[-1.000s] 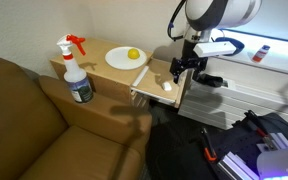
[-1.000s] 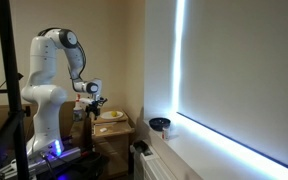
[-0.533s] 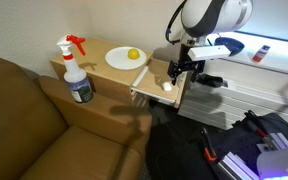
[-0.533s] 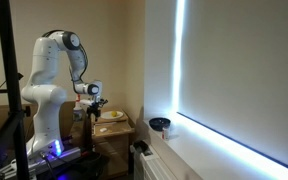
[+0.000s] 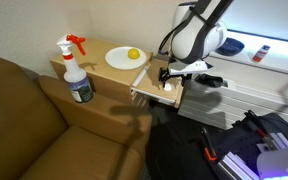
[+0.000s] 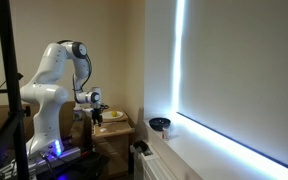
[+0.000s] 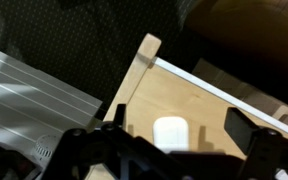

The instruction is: Pick the white object on the drawer and put it on the plate, then close the drawer and pick the bottle on the windowsill and put it on the cabinet

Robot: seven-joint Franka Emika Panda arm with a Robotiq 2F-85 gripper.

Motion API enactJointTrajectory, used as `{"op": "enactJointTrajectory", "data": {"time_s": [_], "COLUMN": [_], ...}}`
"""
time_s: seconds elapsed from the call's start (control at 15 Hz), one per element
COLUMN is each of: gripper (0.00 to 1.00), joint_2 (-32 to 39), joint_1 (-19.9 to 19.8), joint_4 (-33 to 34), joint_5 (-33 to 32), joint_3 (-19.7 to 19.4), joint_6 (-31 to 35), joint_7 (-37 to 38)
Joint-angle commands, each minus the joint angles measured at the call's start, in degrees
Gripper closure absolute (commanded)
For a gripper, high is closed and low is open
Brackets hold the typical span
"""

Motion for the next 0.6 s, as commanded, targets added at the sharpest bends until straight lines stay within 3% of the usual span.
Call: {"op": "enactJointTrajectory", "data": {"time_s": [0.0, 0.07, 0.27, 0.53], "gripper": [0.00, 0.00, 0.00, 0.00], "joint_2": [4.6, 3.1, 4.6, 10.7], "joint_1": [0.4, 2.2, 2.2, 4.9], "joint_4": [3.8, 2.1, 3.6, 7.2], "joint_5": [3.8, 2.2, 3.9, 4.5], "joint_3": [-0.5, -2.4, -1.9, -5.5], "joint_6": [1.2, 0.6, 0.7, 4.6], "joint_7": [0.8, 1.0, 0.9, 7.5]}}
